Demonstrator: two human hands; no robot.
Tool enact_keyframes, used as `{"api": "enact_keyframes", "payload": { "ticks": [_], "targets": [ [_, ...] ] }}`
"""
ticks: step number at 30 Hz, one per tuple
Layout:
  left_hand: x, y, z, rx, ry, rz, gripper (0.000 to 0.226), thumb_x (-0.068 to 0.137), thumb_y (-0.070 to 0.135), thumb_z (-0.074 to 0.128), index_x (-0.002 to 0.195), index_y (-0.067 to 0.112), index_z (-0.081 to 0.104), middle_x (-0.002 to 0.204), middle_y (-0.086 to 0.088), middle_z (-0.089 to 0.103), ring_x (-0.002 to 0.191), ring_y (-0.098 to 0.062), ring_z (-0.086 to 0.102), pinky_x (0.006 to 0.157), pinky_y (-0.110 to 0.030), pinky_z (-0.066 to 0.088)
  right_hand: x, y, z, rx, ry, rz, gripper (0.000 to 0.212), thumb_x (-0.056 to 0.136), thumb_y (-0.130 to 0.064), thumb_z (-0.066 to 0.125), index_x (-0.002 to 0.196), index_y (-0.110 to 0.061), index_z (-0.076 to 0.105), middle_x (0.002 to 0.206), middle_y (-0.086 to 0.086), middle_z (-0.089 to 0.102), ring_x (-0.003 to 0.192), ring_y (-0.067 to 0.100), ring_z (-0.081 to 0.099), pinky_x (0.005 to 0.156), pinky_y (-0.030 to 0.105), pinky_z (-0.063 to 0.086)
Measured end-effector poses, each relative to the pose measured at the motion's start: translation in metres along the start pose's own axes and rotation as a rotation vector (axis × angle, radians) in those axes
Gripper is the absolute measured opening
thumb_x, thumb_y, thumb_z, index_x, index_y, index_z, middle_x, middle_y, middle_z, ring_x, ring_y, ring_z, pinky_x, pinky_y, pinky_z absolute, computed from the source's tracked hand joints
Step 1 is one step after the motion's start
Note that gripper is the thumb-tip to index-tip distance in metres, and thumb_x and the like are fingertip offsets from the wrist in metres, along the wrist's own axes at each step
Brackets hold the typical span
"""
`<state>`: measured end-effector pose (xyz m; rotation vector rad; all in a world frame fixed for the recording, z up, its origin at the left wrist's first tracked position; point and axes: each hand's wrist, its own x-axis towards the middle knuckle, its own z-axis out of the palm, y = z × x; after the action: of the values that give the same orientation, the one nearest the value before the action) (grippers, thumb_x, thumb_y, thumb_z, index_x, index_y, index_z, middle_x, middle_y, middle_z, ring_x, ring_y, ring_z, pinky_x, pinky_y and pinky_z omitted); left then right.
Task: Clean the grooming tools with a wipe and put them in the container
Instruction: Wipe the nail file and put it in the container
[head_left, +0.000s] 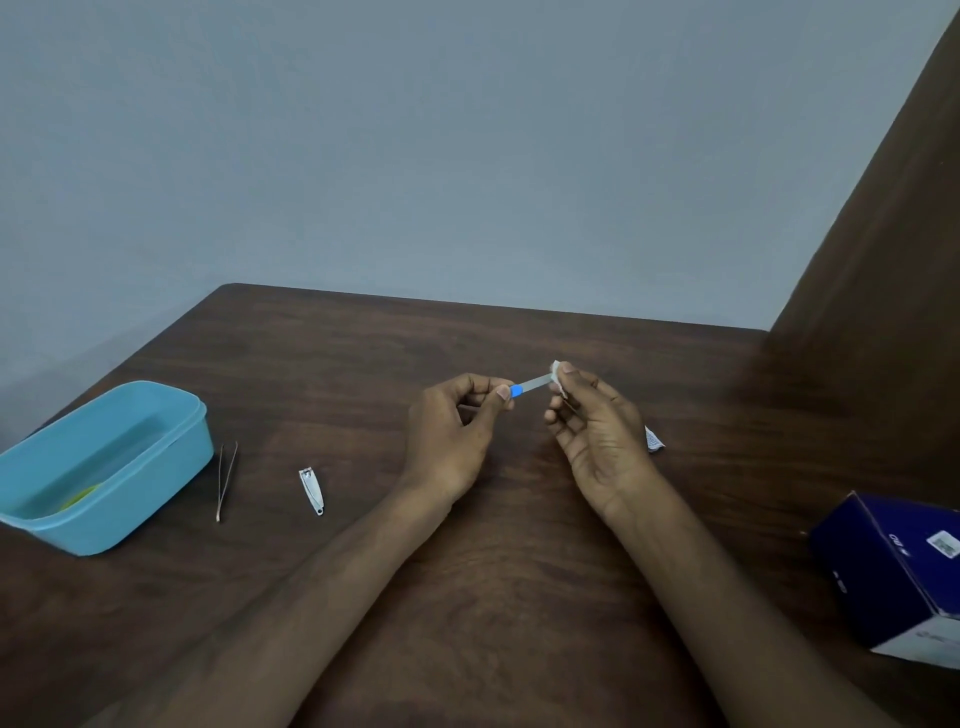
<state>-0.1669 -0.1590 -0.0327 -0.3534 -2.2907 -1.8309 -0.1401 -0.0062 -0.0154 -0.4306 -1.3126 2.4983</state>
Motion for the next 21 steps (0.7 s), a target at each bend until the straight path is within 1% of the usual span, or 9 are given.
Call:
{"api": "enact_keyframes", "payload": {
  "ticks": [1, 4, 6, 8, 10, 13, 18, 19, 21],
  "targets": [
    [0.0002, -0.0005, 0.0002, -0.005, 0.009, -0.005, 0.010, 0.101, 0.028, 0.073, 0.099, 0.029, 0.082, 0.086, 0.016, 0.079, 0.069, 0.006, 0.063, 0.065, -0.014, 0.048, 0.0007, 0.0008, -0.0009, -0.003, 0.023, -0.030, 0.004, 0.094, -0.011, 0.077, 0.090, -0.010, 0.077, 0.073, -0.001, 0.067, 0.063, 0.006, 0.059, 0.057, 0.019, 0.054],
    [0.0025, -0.0031, 0.0001, -0.046, 0.054, -0.048, 0.011, 0.101, 0.030, 0.073, 0.094, 0.032, 0.081, 0.085, 0.016, 0.079, 0.060, 0.002, 0.057, 0.061, -0.032, 0.054, 0.0060, 0.0021, -0.0063, -0.089, 0.102, -0.160, 0.008, 0.092, -0.012, 0.081, 0.096, -0.006, 0.078, 0.074, -0.002, 0.067, 0.062, 0.005, 0.057, 0.059, 0.020, 0.054],
    [0.0027, -0.0034, 0.0001, -0.046, 0.065, -0.048, 0.014, 0.101, 0.030, 0.073, 0.090, 0.033, 0.080, 0.085, 0.016, 0.079, 0.059, 0.003, 0.056, 0.061, -0.037, 0.056, 0.0074, 0.0020, -0.0074, -0.110, 0.092, -0.183, 0.012, 0.091, -0.012, 0.082, 0.101, -0.005, 0.079, 0.074, -0.005, 0.070, 0.060, 0.003, 0.057, 0.059, 0.019, 0.053],
    [0.0019, -0.0031, 0.0000, -0.036, 0.056, -0.035, 0.013, 0.101, 0.030, 0.073, 0.091, 0.033, 0.080, 0.086, 0.016, 0.079, 0.060, 0.004, 0.058, 0.061, -0.036, 0.056, 0.0063, 0.0031, -0.0056, -0.100, 0.038, -0.149, 0.020, 0.092, -0.011, 0.081, 0.110, -0.003, 0.079, 0.073, -0.007, 0.071, 0.058, 0.002, 0.055, 0.059, 0.018, 0.051],
    [0.0014, -0.0037, 0.0000, -0.040, 0.047, -0.035, 0.011, 0.101, 0.030, 0.073, 0.095, 0.030, 0.082, 0.080, 0.020, 0.076, 0.060, 0.004, 0.058, 0.059, -0.032, 0.053, 0.0046, 0.0044, -0.0036, -0.117, -0.013, -0.109, 0.023, 0.093, -0.011, 0.079, 0.114, -0.002, 0.078, 0.071, -0.008, 0.069, 0.057, 0.002, 0.052, 0.057, 0.017, 0.048],
    [0.0014, -0.0055, -0.0004, -0.031, 0.041, -0.037, 0.011, 0.102, 0.030, 0.072, 0.097, 0.027, 0.082, 0.072, 0.024, 0.071, 0.059, 0.005, 0.058, 0.059, -0.028, 0.050, 0.0051, 0.0047, -0.0037, -0.137, -0.057, -0.079, 0.018, 0.095, -0.011, 0.077, 0.109, -0.001, 0.077, 0.069, -0.007, 0.065, 0.056, 0.002, 0.049, 0.055, 0.016, 0.046],
    [0.0001, -0.0008, 0.0002, 0.000, 0.025, -0.009, 0.011, 0.102, 0.028, 0.072, 0.101, 0.025, 0.083, 0.083, 0.016, 0.078, 0.063, 0.007, 0.060, 0.059, -0.015, 0.047, 0.0077, 0.0051, -0.0057, -0.141, -0.001, -0.115, 0.008, 0.093, -0.011, 0.079, 0.100, -0.006, 0.078, 0.075, -0.003, 0.065, 0.058, 0.003, 0.051, 0.054, 0.018, 0.046],
    [-0.0001, -0.0007, 0.0000, -0.008, 0.030, -0.015, 0.011, 0.102, 0.028, 0.072, 0.101, 0.026, 0.083, 0.083, 0.015, 0.078, 0.063, 0.007, 0.059, 0.060, -0.017, 0.048, 0.0081, 0.0054, -0.0061, -0.127, 0.016, -0.126, 0.006, 0.093, -0.012, 0.080, 0.097, -0.008, 0.078, 0.076, -0.003, 0.066, 0.058, 0.003, 0.052, 0.054, 0.018, 0.046],
    [0.0008, -0.0013, -0.0011, -0.053, 0.059, -0.043, 0.011, 0.102, 0.029, 0.072, 0.100, 0.027, 0.082, 0.083, 0.016, 0.078, 0.061, 0.004, 0.057, 0.060, -0.027, 0.052, 0.0095, 0.0065, -0.0068, -0.115, 0.057, -0.149, 0.003, 0.093, -0.013, 0.081, 0.094, -0.011, 0.079, 0.077, -0.004, 0.069, 0.058, 0.004, 0.052, 0.054, 0.019, 0.047]
  ]
}}
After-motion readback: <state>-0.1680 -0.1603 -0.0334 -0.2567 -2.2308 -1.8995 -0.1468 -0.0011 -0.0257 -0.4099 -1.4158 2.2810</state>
